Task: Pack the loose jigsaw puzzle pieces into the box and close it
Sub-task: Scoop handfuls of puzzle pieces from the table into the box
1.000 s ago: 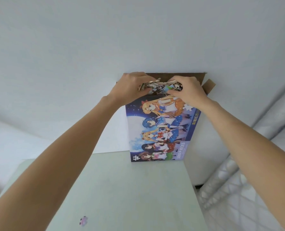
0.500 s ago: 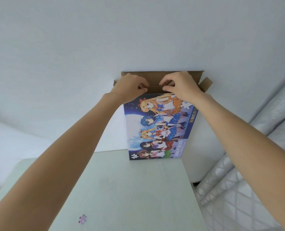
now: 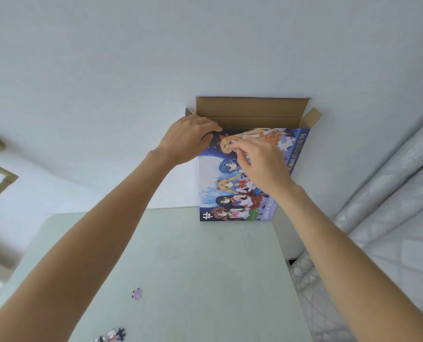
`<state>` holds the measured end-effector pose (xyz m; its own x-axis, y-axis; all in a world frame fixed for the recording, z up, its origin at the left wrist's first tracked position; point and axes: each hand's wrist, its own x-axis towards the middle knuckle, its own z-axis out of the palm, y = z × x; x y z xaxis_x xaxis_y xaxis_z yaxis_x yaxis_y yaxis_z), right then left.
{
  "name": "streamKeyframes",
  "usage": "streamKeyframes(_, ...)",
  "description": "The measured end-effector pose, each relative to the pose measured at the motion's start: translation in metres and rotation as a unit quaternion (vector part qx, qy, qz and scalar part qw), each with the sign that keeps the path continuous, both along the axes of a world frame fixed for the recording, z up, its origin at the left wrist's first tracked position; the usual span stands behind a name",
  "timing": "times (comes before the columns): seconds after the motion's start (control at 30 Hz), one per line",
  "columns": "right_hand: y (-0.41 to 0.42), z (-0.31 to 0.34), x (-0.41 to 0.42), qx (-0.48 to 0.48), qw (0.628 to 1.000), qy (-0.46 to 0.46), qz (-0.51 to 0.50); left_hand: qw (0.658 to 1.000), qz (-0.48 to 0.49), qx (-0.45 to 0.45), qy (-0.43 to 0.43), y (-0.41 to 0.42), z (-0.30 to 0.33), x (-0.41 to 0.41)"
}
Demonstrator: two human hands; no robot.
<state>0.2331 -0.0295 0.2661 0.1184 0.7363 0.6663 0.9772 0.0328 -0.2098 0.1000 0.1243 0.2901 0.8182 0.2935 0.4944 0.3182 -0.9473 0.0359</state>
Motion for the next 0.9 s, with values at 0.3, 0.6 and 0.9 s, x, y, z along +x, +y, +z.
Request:
streamKeyframes(0.3,-0.086,-0.125,-0.134,-0.207,0.968,0.136,0.039,0.938,0.147,-0.29,-0.118,-0.113,-0.109,-0.195)
streamKeyframes(0.6,-0.15,-0.235,-0.275,-0.534,0.829,0.164,0.004,0.792,0.324,-0.509,0.092,-0.203,-0.231,-0.379)
streamKeyframes(0.9,-0.165,-0.263,-0.363,-0.58,0.801,0.141,-0.048,0.752,0.41,-0.471,0.21,-0.22,-0.28,-0.431)
